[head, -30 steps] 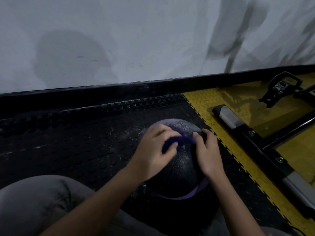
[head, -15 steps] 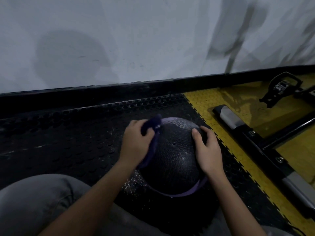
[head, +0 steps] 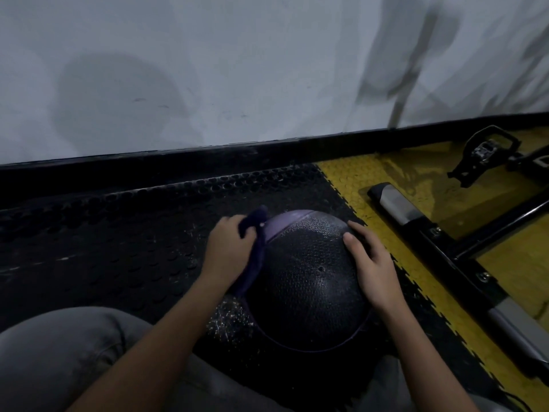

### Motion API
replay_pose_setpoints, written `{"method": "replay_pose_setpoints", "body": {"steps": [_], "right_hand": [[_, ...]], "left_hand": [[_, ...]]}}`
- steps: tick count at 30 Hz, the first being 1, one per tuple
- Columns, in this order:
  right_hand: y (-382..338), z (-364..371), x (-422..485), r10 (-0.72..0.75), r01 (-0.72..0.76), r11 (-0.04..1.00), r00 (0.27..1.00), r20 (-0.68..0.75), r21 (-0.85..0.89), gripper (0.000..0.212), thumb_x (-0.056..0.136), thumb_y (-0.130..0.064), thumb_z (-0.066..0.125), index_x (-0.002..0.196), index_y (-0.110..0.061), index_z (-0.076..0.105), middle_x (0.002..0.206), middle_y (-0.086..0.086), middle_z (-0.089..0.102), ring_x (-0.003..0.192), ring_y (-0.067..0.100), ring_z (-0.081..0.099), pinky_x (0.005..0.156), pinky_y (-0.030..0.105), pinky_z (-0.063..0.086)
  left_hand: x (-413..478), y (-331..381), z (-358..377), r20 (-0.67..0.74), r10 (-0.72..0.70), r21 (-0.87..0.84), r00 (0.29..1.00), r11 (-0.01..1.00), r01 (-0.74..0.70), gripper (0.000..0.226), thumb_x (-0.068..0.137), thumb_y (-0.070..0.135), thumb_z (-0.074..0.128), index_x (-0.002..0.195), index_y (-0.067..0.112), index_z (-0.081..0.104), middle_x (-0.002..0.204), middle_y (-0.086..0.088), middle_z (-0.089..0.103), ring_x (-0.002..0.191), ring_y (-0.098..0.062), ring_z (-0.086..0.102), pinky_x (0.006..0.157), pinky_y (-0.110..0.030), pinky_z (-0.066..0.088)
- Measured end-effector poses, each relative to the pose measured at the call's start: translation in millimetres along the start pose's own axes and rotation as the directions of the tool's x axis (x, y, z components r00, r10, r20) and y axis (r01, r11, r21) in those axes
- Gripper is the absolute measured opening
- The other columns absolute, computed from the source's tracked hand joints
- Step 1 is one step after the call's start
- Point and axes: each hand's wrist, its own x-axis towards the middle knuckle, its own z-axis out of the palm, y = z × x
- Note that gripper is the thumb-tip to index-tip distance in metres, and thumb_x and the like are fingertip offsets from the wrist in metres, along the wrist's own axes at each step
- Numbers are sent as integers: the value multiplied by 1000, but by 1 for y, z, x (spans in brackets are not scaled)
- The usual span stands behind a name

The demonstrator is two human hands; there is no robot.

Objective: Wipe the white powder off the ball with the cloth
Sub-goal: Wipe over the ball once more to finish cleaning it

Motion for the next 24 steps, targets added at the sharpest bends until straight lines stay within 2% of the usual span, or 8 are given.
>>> {"method": "replay_pose_setpoints", "body": {"steps": [3, 6, 9, 11, 14, 18, 20, 24], "right_hand": [[-4, 5, -2, -38, 36, 998, 999, -33, -61, 36, 88, -36, 56, 122, -23, 58, 114, -8, 50, 99, -15, 45, 79, -4, 27], [-5, 7, -4, -66, 52, 989, 993, -102, -140, 40, 89, -38, 56, 123, -17, 59, 119, -2, 55, 109, 5, 50, 88, 15, 34], [-8, 8, -4, -78, 52, 972, 991, -106, -230, 43, 94, -37, 48, 129, -13, 55, 129, 2, 54, 120, 14, 47, 94, 23, 33], [-9, 10, -3, -44, 22, 976, 994, -101, -215, 45, 97, -35, 44, 134, -11, 50, 138, 4, 48, 127, 16, 42, 100, 25, 29], [-10, 17, -4, -11, -5, 990, 993, -117, -138, 47, 97, -36, 42, 137, -12, 46, 142, 5, 43, 132, 16, 36, 107, 30, 26], [-11, 23, 1, -15, -3, 991, 991, -134, -130, 49, 96, -40, 42, 136, -13, 47, 141, 2, 44, 130, 15, 38, 103, 29, 28], [-11, 23, 4, -6, -11, 992, 991, -137, -123, 48, 96, -41, 42, 136, -15, 48, 141, 2, 45, 129, 16, 39, 102, 31, 30], [-4, 16, 7, 16, -29, 996, 988, -152, -84, 44, 95, -40, 46, 131, -17, 53, 135, 1, 51, 124, 15, 45, 100, 30, 33]], "left_hand": [[-2, -5, -2, 12, -108, -141, 994, 984, 109, 12, 93, 16, 52, 98, 19, 62, 97, -8, 65, 87, -22, 60, 68, -31, 44], [-18, 15, -2, 10, 50, -244, 999, 969, -46, 12, 91, 18, 57, 101, 21, 63, 98, 0, 62, 93, -15, 58, 82, -27, 46], [-30, 28, -1, 50, 295, -114, 954, 951, -288, 15, 89, 17, 60, 103, 15, 66, 94, 8, 57, 92, -8, 49, 79, -6, 32], [-27, 27, -1, 32, 314, -69, 949, 948, -311, 16, 89, 17, 60, 104, 13, 66, 92, 10, 53, 92, -9, 48, 78, -7, 31], [-6, 10, -1, -34, -13, -38, 999, 999, 12, 12, 92, 15, 54, 97, 12, 65, 89, 0, 58, 85, -17, 54, 71, -26, 37], [3, -9, -2, 56, -341, -235, 938, 909, 345, 15, 92, 17, 54, 82, 15, 65, 84, -14, 69, 79, -31, 63, 64, -32, 42], [-4, -1, -3, 30, -266, -263, 963, 928, 265, 14, 92, 18, 54, 97, 13, 67, 91, -7, 68, 86, -24, 63, 75, -34, 47], [-25, 26, 1, -26, 165, -142, 986, 976, -167, 18, 89, 16, 59, 105, 12, 66, 98, 4, 60, 94, -10, 52, 84, -19, 40]]}}
